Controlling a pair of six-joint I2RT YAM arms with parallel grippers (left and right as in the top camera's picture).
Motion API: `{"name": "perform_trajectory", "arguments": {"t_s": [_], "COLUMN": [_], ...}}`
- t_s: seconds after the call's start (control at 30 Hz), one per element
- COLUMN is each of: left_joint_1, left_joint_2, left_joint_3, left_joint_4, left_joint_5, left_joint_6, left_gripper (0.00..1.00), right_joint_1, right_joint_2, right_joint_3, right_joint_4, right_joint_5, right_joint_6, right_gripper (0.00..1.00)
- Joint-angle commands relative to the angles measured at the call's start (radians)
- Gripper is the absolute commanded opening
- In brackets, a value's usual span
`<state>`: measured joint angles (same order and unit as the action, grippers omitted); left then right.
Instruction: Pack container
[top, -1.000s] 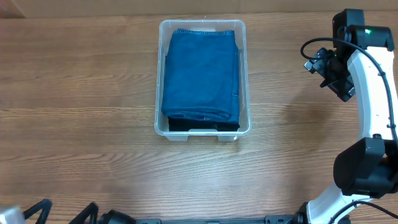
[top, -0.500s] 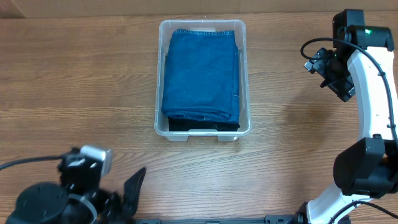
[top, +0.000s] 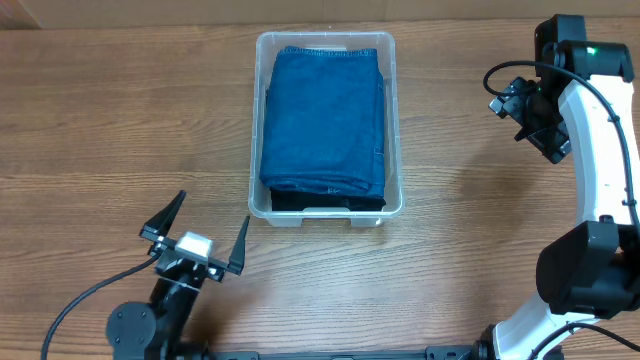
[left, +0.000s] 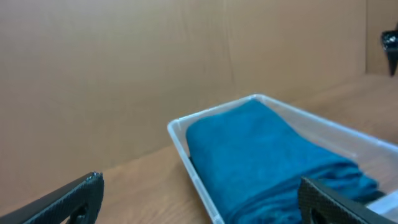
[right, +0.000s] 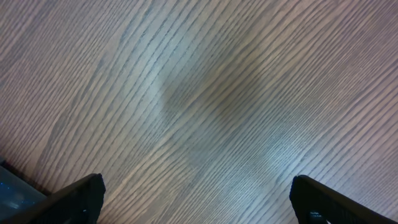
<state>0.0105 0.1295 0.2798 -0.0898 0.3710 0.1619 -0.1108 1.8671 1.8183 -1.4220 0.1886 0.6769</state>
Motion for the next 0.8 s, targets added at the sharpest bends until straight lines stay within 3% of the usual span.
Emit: {"name": "perform_trajectory", "arguments": {"t_s": [0.0,0.27,0.4,0.77], "left_joint_1": [0.018,0.024,0.024,0.024], "left_joint_2": [-0.071,-0.127,-0.127,-0.125], "left_joint_3": [-0.097,-0.272,-0.275,-0.275], "left_joint_4": [0.104,0.177,0.021,0.027], "left_joint_5": [0.000,-0.070,-0.216,-0.222], "left_joint_6": [0.018,0.018,0.014,0.017], "left_gripper": [1.00,1.00,1.00,1.00], "right_joint_1": [-0.003,-0.003,-0.003,-0.003], "right_joint_2": [-0.019,-0.019,-0.019,-0.019], "right_joint_3": [0.000,0.000,0.000,0.000], "right_joint_4": [0.004,0.004,0.004,0.004], "right_joint_5": [0.013,0.013,0.013,0.013], "right_joint_6": [0.005,0.005,0.005,0.005], "right_gripper": [1.00,1.00,1.00,1.00]}}
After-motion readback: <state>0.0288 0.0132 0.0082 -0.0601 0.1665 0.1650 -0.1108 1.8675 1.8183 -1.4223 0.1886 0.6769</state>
